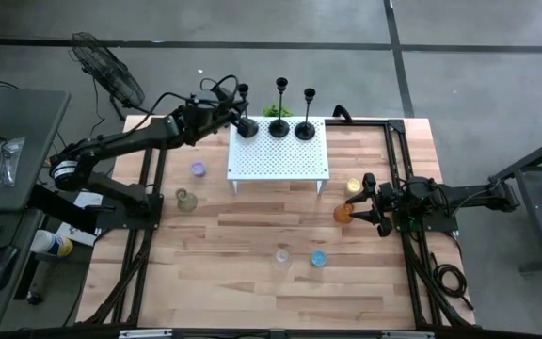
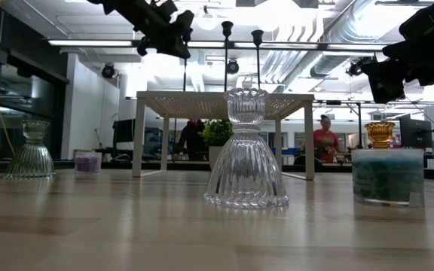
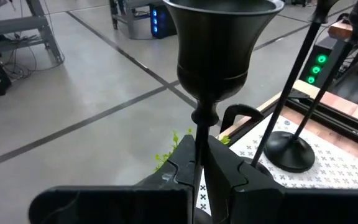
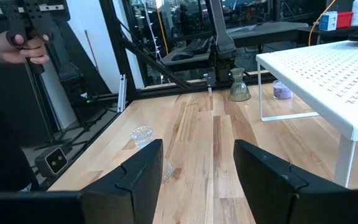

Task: Pick & Place candle stick holders
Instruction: Put the black candle holder on the shelf aligned with the black candle holders

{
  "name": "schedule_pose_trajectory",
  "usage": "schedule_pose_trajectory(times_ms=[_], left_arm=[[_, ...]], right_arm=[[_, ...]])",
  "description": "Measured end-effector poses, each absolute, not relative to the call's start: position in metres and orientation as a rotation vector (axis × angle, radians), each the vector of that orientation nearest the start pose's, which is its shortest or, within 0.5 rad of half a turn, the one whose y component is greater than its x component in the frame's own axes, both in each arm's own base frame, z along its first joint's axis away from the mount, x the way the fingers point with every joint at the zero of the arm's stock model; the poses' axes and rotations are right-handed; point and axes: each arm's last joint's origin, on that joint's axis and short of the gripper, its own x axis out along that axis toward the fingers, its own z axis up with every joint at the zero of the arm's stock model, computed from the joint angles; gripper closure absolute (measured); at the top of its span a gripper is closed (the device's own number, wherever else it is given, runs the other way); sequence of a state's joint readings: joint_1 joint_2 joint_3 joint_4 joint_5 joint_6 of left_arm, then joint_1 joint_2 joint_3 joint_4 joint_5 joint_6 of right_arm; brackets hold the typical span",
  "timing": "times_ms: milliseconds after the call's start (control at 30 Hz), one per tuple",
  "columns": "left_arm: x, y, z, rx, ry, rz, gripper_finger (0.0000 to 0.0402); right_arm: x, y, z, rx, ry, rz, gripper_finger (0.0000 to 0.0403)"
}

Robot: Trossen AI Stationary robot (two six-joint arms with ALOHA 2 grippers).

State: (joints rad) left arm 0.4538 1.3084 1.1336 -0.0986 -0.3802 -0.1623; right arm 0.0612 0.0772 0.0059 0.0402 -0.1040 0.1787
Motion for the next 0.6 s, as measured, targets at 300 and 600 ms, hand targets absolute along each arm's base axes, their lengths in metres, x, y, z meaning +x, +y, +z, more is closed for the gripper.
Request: schedule_pose_trajectory(times_ms=[300,600], left_arm=[[0.2649,0.1406,0.3429,-0.178,0.232,0.859,0.0396],[0.2656,0.1406,0.3416,-0.187,0.238,0.849,0.0396]], right_arm=[[0.1016,0.0092,0.1632,0.179,0.046,0.162,0.0212],[0.1016,0.0092,0.1632,0.179,0.046,0.162,0.0212]])
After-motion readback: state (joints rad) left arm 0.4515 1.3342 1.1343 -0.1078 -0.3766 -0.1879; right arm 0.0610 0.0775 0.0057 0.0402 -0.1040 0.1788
